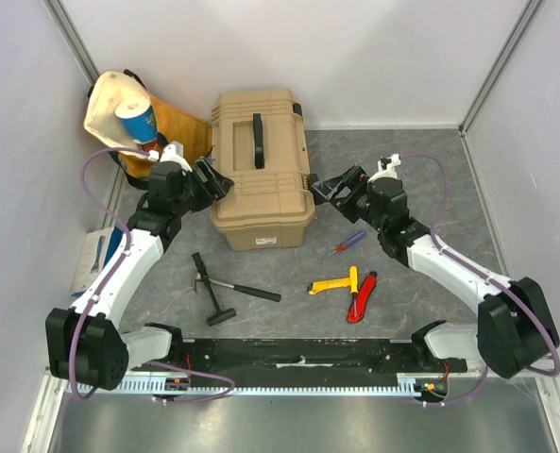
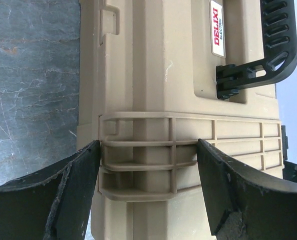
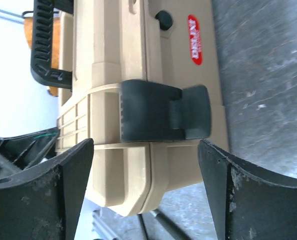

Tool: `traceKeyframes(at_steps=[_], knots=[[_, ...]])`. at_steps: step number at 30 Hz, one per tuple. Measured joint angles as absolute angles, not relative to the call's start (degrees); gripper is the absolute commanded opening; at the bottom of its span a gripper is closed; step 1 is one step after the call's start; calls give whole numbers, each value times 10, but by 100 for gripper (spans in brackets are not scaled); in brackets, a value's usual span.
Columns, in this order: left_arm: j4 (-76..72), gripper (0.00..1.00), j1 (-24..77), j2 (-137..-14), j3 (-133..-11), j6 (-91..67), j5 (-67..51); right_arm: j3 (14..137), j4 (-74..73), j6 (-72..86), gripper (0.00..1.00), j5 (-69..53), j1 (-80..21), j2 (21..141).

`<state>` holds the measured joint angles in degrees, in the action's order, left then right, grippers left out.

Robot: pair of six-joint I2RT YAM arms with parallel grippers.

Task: Pack the tool kit

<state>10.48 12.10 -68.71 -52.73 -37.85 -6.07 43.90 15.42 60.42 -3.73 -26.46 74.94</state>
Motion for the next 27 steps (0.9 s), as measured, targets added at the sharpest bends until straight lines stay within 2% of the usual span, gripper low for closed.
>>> traceKeyframes(at_steps=[5,15,22,27], knots=[[117,81,121,-692,-537,-376,-61,460,80,542,94,13,-265,718],[125,84,121,-692,-543,-370,-61,509,37,431,94,41,-263,722],[192,88,128,-706,-597,-338,-60,609,33,401,93,-54,-237,813],[214,88,129,-722,-670,-305,-53,670,39,389,84,-139,-229,879]])
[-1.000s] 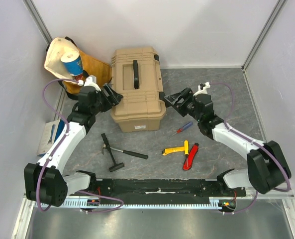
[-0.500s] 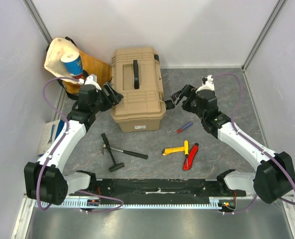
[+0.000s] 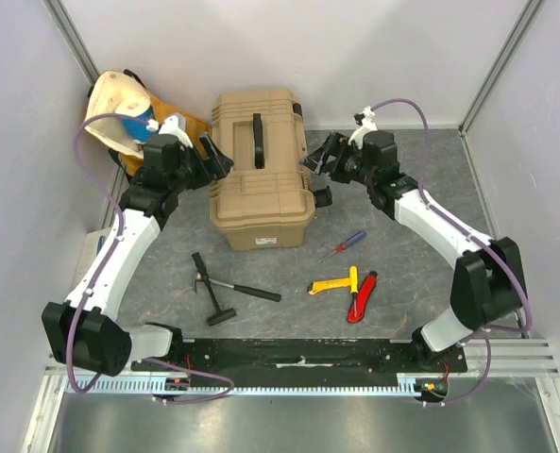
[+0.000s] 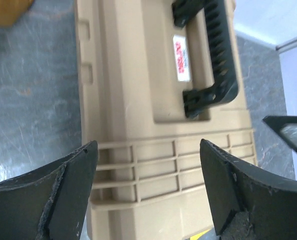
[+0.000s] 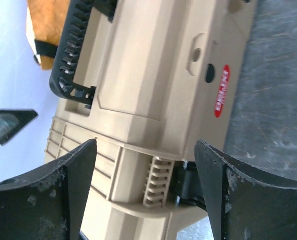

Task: Pack the tool kit

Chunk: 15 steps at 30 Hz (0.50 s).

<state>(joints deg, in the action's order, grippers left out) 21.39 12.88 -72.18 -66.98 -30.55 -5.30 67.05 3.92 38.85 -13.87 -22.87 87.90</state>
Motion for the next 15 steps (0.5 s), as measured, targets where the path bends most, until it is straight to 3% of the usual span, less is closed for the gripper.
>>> traceKeyframes(at_steps=[10,15], knots=[[191,87,121,-822,-727,-260,-31,707,65,343,70,-257,-230,955],[194,82,113,-868,-731,-252,-51,699,92,298,66,-298,-237,958]])
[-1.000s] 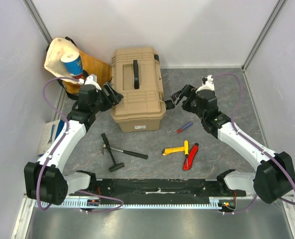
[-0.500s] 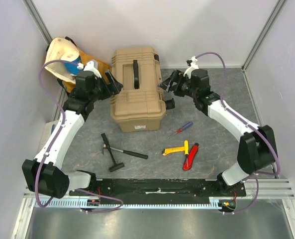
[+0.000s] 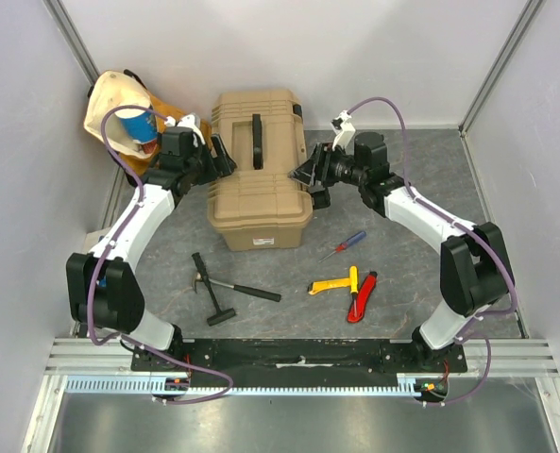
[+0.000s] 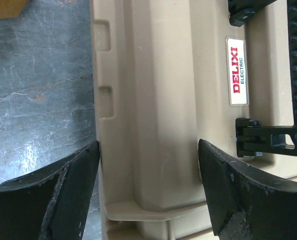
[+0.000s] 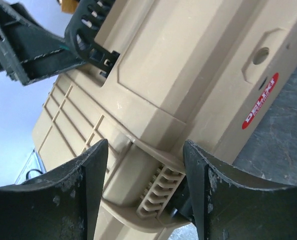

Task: Pack the tool kit

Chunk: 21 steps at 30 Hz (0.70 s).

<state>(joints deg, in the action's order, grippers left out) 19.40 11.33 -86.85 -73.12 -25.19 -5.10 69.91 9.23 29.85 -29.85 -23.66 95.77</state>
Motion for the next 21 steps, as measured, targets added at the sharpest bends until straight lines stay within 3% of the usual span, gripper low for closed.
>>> traceKeyframes(at_steps=[8,14,21], knots=[[197,75,100,-861,-723,-238,-63,634,174,270,64,-326,-258,935],[153,73,97,-745,-599,-239,-46,580,153,263,63,-309,-321,869],[176,85,98,-617,-509,-243,-8,586,74,257,72,-295,-373,835]])
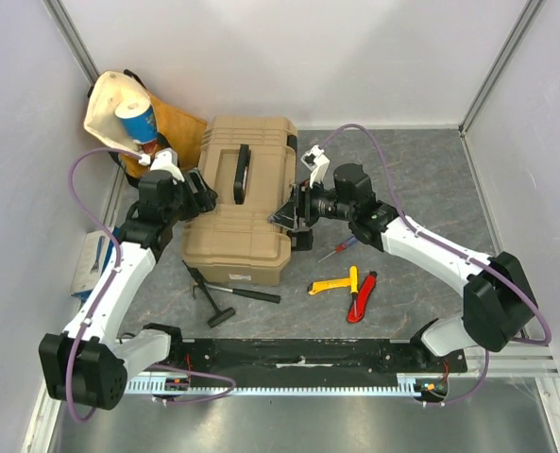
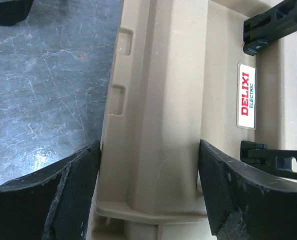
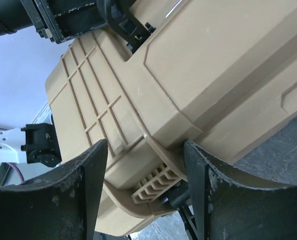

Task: Pack the tool kit

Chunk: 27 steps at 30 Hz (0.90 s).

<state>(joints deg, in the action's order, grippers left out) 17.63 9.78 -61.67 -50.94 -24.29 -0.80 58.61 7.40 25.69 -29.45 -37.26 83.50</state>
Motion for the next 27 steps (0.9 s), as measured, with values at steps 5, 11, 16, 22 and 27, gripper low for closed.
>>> traceKeyframes(at_steps=[5,11,16,22,27], knots=[[211,96,103,-669,-567,-243,-1,606,48,292,88,-247,-354,835],[218,99,91,-726,-657,-243,-13,603,85,375,98,-203,-243,833],[223,97,65,-780,-724,-245,-48,593,195,475,98,-203,-170,868],[227,92,27,-862,-763,-268,-119,599,356,624,98,-234,-168,1020],[221,90,17,-911,-763,-288,-174,606,492,769,98,-239,-168,1140]])
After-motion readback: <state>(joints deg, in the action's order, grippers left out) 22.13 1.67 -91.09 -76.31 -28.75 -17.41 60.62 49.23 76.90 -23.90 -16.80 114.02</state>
